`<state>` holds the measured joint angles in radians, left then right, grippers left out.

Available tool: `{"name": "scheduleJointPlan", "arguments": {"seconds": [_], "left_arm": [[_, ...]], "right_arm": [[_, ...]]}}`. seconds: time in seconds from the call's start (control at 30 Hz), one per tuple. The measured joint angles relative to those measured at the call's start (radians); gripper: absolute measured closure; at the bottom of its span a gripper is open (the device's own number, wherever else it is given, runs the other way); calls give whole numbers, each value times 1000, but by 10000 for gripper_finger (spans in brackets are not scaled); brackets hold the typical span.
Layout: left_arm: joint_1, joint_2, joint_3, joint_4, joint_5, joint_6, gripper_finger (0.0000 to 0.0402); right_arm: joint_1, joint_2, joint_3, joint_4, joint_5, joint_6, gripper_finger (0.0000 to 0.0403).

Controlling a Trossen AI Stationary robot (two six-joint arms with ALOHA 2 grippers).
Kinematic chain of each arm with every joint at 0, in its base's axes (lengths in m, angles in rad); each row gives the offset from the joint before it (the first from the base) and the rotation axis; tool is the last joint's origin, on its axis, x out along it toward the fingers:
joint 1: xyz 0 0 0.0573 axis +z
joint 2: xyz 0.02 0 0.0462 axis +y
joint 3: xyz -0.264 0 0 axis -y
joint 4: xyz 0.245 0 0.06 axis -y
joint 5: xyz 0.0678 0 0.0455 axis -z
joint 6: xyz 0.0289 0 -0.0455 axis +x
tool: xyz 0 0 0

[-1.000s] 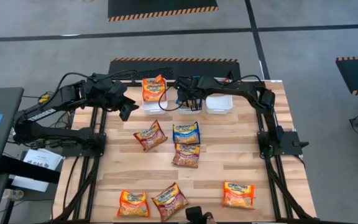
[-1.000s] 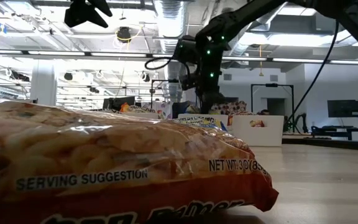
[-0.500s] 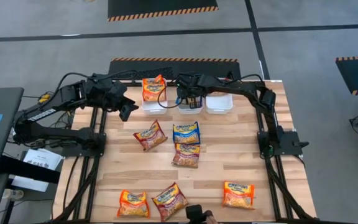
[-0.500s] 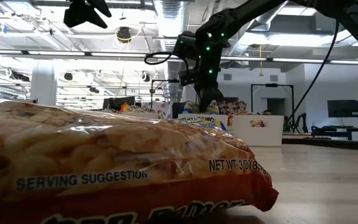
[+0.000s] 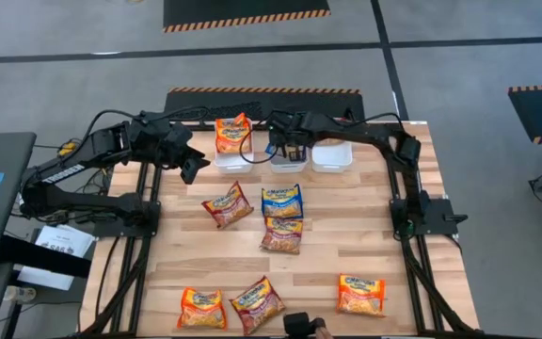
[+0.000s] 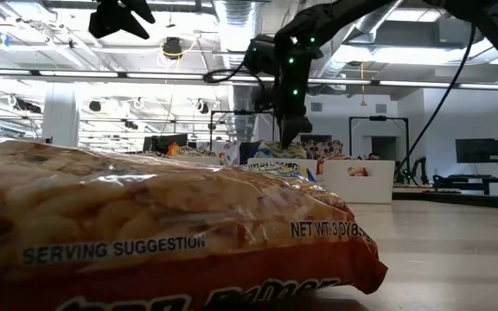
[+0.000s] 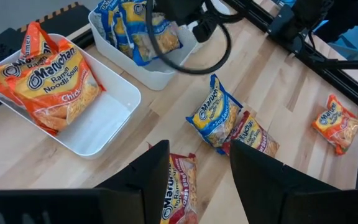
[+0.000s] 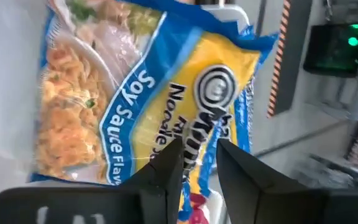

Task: Sort Maruchan noodles
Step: Put the bottom blue noodle soup pack into the middle white bin

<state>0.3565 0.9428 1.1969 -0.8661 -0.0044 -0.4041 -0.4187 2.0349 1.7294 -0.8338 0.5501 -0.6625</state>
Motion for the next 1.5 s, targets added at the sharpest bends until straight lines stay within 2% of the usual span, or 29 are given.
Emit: {"name": "scheduleJointPlan", "arguments": {"seconds": [0.1, 0.33, 0.4, 0.47, 0.63, 0.7, 0.87, 1.03, 1.13, 1.5], "left_arm": [[0, 0, 0, 0, 0, 0, 246], [0, 0, 0, 0, 0, -1, 246], [0, 0, 0, 0, 0, -1, 246], [0, 0, 0, 0, 0, -1, 246], [0, 0, 0, 0, -1, -1, 246], [0, 0, 0, 0, -1, -1, 246], [0, 0, 0, 0, -1, 0, 246], [0, 0, 0, 0, -2, 0, 246], [0, 0, 0, -1, -3, 0, 246], [0, 0, 0, -5, -3, 0, 246]], "right_arm": [[-1, -18, 0, -13, -71, 2, 279], [2, -27, 0, -27, -60, 13, 281], [5, -31, -1, -27, -95, 26, 281], [15, -36, -1, -25, -186, 29, 281], [28, -35, -1, 9, -500, 108, 281], [25, -35, -1, 55, -567, 127, 281], [15, -35, -1, 190, -584, 142, 281], [2, 10, -5, 172, -609, 140, 282], [-2, 36, 1, 227, -610, 136, 282], [-22, 91, -1, 216, -542, 139, 282]]}}
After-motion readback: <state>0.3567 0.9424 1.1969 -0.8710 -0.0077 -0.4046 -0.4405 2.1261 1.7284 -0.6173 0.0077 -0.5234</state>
